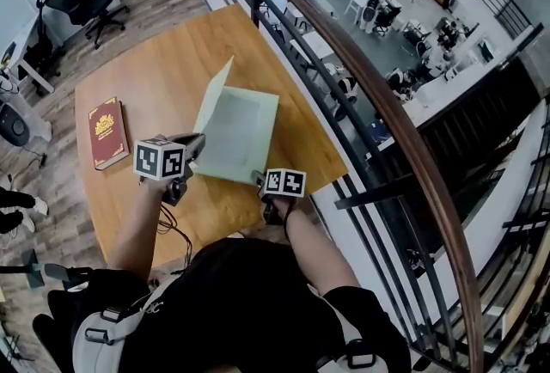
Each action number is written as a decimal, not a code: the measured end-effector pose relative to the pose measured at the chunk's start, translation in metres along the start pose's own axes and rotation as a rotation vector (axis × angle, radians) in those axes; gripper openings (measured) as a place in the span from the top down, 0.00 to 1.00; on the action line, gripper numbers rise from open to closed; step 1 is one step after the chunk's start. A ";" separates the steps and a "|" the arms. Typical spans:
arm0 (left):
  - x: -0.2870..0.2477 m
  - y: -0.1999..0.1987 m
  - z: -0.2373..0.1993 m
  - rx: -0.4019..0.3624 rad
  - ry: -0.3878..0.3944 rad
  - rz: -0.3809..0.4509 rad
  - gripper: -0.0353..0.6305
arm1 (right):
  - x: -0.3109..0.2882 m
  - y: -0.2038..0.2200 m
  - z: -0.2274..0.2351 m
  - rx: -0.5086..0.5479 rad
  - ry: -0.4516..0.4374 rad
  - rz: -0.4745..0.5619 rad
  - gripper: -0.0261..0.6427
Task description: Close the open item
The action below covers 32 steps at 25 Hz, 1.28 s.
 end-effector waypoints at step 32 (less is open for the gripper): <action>-0.141 0.074 0.101 -0.289 0.076 -0.340 0.89 | -0.001 -0.009 -0.008 0.082 -0.007 -0.051 0.68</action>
Point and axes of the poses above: the fingertips, and each gripper's own axes: x backward along the fingers, z to its right, y out of its underside, the point moved 7 cm from there along x, backward along the fingers, and after that the axes turned 11 degrees about -y, right-handed, at the moved point
